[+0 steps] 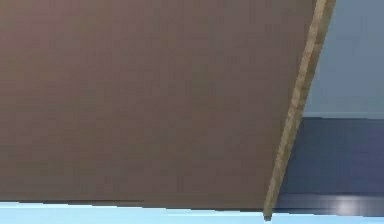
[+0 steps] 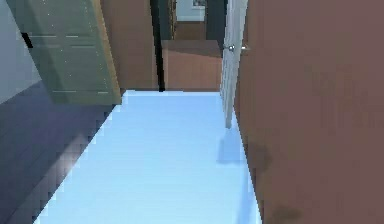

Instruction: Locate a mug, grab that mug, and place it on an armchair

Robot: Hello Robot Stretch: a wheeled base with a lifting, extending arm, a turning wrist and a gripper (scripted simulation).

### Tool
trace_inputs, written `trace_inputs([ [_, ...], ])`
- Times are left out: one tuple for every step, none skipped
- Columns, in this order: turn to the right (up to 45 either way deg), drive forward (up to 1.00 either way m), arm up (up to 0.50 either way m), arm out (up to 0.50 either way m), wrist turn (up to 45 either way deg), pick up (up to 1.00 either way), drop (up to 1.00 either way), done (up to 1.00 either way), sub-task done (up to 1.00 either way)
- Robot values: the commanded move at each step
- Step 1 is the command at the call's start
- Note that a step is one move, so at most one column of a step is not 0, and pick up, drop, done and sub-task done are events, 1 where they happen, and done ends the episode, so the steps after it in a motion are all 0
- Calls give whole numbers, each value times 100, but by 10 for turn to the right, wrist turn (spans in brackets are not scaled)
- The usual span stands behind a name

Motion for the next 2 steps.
trace_inputs([
  [-450, 0, 0, 0, 0, 0, 0, 0, 0],
  [-390, 0, 0, 0, 0, 0, 0, 0, 0],
])
